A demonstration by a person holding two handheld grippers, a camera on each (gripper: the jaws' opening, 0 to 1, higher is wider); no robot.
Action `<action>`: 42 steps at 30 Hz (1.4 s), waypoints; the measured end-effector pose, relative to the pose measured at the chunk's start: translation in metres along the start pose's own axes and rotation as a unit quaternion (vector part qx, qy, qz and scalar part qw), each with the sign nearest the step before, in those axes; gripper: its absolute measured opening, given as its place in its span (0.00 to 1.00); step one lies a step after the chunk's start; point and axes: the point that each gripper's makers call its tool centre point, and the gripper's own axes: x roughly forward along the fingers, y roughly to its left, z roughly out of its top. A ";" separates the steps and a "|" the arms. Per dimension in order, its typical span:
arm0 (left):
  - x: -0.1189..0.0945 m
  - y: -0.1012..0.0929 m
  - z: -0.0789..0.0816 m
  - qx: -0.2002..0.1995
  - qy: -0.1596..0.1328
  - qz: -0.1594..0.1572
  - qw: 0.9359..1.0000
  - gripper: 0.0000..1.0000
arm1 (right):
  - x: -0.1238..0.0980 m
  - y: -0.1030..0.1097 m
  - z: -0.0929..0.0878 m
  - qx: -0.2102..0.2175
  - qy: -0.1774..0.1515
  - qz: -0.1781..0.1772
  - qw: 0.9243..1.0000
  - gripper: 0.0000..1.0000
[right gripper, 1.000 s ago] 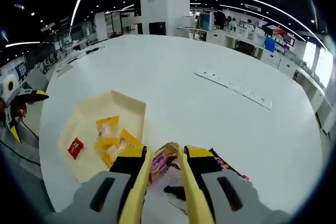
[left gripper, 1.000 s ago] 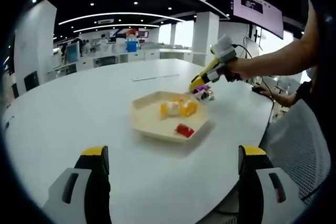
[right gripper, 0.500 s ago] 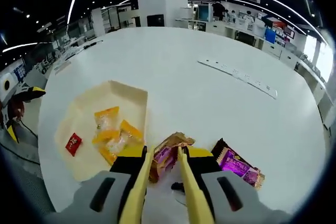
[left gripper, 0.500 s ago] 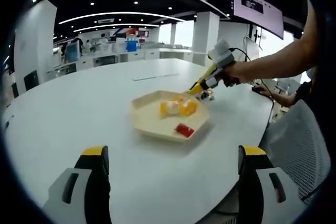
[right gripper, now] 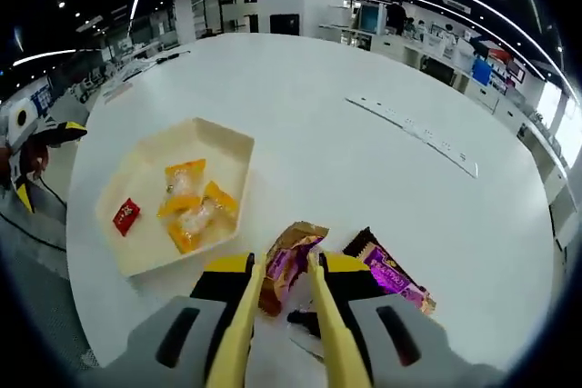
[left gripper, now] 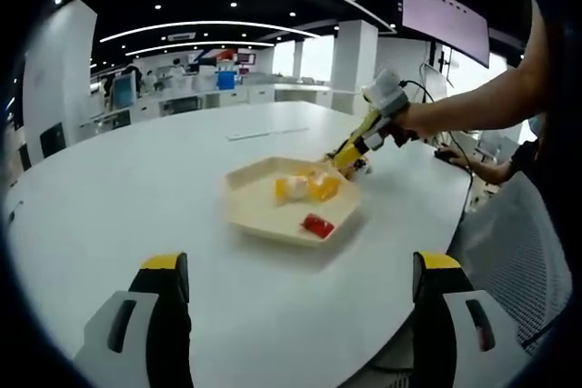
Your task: Place the target food into the container with the food tongs after gripping and lifting it, then release it inside without dropping or visibly crushing the food.
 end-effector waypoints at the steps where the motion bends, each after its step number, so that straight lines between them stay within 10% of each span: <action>1: 0.000 0.000 0.000 0.000 0.000 0.000 1.000 0.99 | 0.000 0.001 0.000 0.000 -0.001 0.001 1.000 0.27; 42: 0.001 0.002 -0.001 -0.004 -0.001 0.001 1.000 0.99 | 0.013 0.007 -0.002 -0.034 0.026 0.009 0.999 0.20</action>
